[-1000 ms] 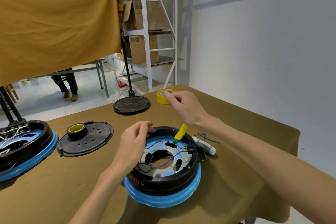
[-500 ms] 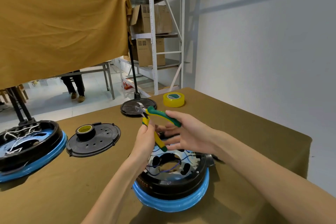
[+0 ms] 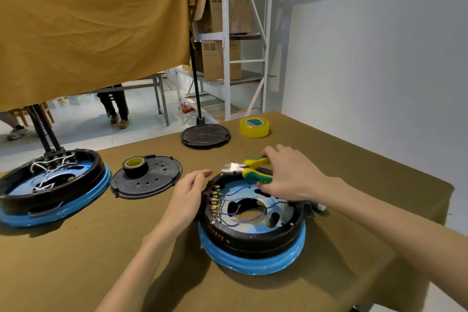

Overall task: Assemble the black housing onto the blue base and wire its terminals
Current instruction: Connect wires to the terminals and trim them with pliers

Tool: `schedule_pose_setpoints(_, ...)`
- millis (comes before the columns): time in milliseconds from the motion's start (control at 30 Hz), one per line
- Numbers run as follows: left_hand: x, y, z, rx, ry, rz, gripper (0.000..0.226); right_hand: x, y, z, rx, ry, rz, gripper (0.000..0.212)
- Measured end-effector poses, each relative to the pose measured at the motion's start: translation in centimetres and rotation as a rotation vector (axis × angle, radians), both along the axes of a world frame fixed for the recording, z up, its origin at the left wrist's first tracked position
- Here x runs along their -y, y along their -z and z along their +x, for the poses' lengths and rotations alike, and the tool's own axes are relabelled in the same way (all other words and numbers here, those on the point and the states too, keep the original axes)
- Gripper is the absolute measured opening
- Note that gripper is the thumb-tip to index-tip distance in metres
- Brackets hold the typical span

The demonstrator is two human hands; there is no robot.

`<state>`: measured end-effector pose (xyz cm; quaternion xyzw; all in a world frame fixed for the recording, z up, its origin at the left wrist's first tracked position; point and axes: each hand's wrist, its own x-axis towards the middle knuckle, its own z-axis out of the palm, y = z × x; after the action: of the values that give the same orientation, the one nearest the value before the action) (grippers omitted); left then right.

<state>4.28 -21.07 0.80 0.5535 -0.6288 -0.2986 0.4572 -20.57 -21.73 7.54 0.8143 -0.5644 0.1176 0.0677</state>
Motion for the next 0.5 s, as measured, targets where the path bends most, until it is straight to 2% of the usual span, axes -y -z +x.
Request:
schedule_pose_setpoints(100, 0.3, 1.6, 0.0, -0.108, -0.010, 0.036, 0.035, -0.7, 1.7, 0.1, -0.218, -0.094, -0.136, 0.070)
schedule_pose_setpoints(233, 0.5, 3.0, -0.8, -0.224, -0.022, 0.065, 0.030, -1.6, 2.1, -0.2, -0.278, -0.123, -0.197, 0.073)
schedule_pose_setpoints(400, 0.5, 3.3, -1.1, -0.290, -0.049, 0.045, 0.032, -2.4, 1.0, 0.0, -0.248, -0.175, -0.116, 0.079)
schedule_pose_setpoints(500, 0.5, 3.3, -1.2, -0.283, -0.047, 0.039, 0.032, -2.3, 0.0, 1.0, -0.166, -0.143, 0.091, 0.087)
